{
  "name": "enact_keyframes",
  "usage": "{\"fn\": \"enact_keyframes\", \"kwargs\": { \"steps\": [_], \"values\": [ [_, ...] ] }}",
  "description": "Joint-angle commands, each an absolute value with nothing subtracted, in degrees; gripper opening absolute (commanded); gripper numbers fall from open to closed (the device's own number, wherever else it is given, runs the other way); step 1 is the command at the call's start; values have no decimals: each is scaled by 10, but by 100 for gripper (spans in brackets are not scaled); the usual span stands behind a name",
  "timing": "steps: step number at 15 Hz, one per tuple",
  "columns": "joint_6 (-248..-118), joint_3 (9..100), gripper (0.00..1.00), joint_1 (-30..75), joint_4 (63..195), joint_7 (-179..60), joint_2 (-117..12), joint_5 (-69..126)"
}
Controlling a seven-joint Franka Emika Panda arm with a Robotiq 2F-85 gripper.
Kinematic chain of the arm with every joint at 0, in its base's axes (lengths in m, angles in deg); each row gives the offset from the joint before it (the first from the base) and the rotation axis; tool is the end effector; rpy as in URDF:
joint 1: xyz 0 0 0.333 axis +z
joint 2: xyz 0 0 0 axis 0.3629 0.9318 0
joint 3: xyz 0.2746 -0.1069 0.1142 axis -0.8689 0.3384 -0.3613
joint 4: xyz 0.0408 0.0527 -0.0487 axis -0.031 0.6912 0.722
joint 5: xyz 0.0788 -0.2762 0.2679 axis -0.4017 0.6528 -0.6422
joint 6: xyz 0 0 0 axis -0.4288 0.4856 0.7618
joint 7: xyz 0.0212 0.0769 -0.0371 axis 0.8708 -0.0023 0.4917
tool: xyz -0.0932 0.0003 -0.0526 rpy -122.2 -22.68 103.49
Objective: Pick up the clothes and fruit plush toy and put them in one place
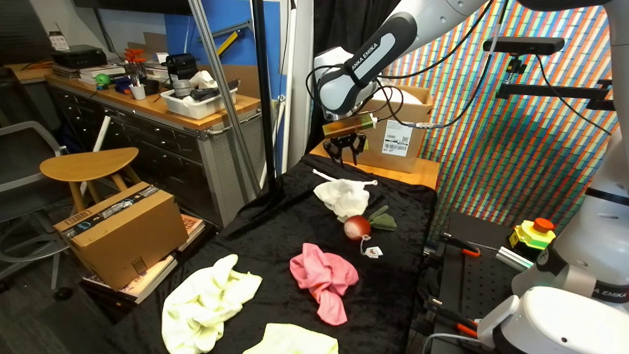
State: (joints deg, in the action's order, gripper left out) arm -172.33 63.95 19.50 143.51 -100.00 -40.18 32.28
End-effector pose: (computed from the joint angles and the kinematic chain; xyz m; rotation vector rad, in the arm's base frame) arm 0.5984 -0.1576 0.2409 2.5732 -1.3313 -0.1895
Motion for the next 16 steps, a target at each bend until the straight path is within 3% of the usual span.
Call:
{"fn": "enact_keyframes", "kwargs": {
  "steps": [1, 4, 5, 16],
  "values": [
    [-1713, 636, 77, 195, 1428, -1011, -401, 315],
    [-1709, 629, 98, 207, 1421, -1002, -406, 328],
    [-1705, 625, 100, 216, 1414, -1000, -405, 339],
    [-1639, 531, 100, 354, 1273, -932, -344, 459]
  ]
}}
